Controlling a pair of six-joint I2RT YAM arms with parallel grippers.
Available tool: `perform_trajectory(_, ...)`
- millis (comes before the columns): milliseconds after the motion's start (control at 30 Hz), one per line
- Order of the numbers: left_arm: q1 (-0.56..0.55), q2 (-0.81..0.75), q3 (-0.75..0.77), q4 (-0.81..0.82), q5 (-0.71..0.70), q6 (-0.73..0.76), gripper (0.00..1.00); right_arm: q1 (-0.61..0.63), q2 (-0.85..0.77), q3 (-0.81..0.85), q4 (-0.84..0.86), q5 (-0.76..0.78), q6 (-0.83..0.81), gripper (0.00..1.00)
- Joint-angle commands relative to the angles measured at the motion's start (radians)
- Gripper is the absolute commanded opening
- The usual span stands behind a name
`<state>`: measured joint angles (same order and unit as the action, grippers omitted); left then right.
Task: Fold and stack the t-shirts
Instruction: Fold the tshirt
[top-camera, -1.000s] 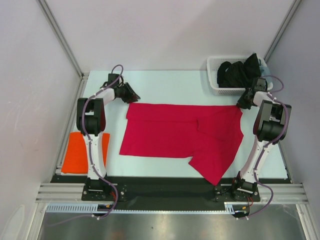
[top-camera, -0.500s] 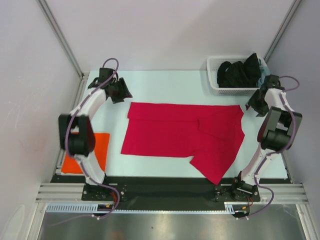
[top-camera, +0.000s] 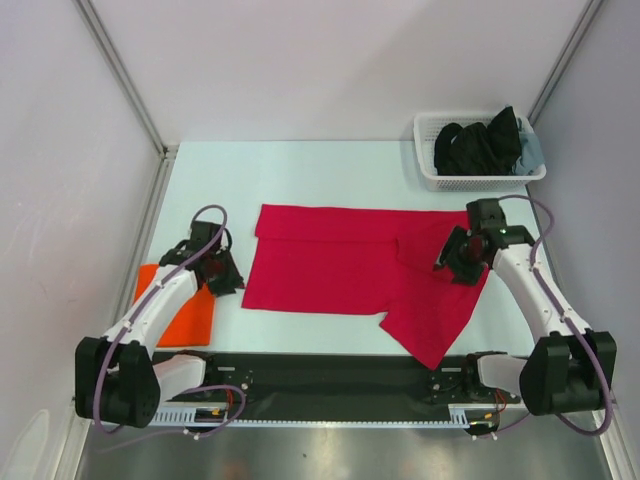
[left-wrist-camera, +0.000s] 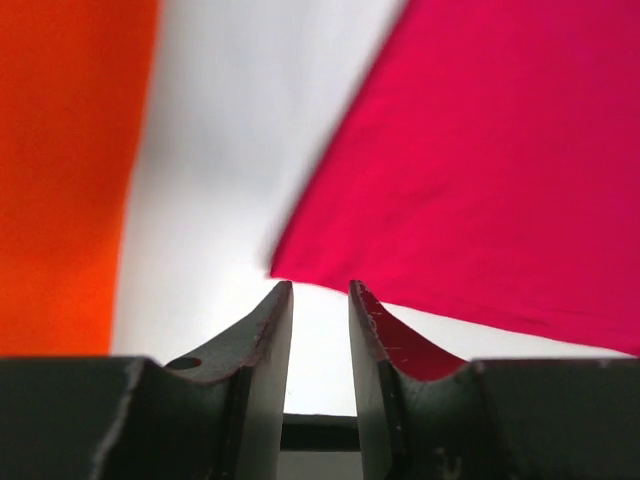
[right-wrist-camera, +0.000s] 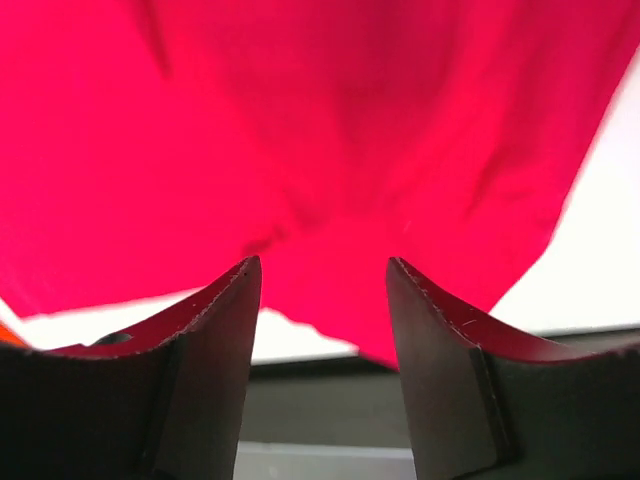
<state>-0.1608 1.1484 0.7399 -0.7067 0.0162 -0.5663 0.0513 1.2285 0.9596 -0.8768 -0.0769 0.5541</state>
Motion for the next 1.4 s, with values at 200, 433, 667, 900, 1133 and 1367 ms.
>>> perform_trajectory(200, 0.067, 0.037, -0.12, 0.015, 0.06, -0.165, 0.32, 0.074, -0.122, -0.085, -0.109, 0.023, 0.125, 0.57)
perform_trajectory(433, 0.081, 0.065, -0.155, 0.035, 0.087, -0.181, 0.36, 0.074, -0.126, -0.087, -0.151, 0.031, 0.124, 0.59)
perform_trajectory(667, 0.087, 0.123, -0.139, 0.069, 0.088, -0.188, 0.39, 0.076, -0.136, -0.125, -0.172, 0.009, 0.185, 0.62)
perform_trajectory(900, 0.092, 0.146, -0.143, 0.098, 0.094, -0.202, 0.44, 0.078, -0.121, -0.134, -0.215, 0.02, 0.199, 0.64)
perform_trajectory(1133, 0.093, 0.174, -0.132, 0.13, 0.073, -0.184, 0.0, 0.097, -0.116, -0.183, -0.283, -0.015, 0.216, 0.61)
perform_trajectory(1367, 0.093, 0.162, -0.109, 0.15, 0.073, -0.156, 0.0, 0.151, -0.164, -0.307, -0.258, -0.069, 0.271, 0.52)
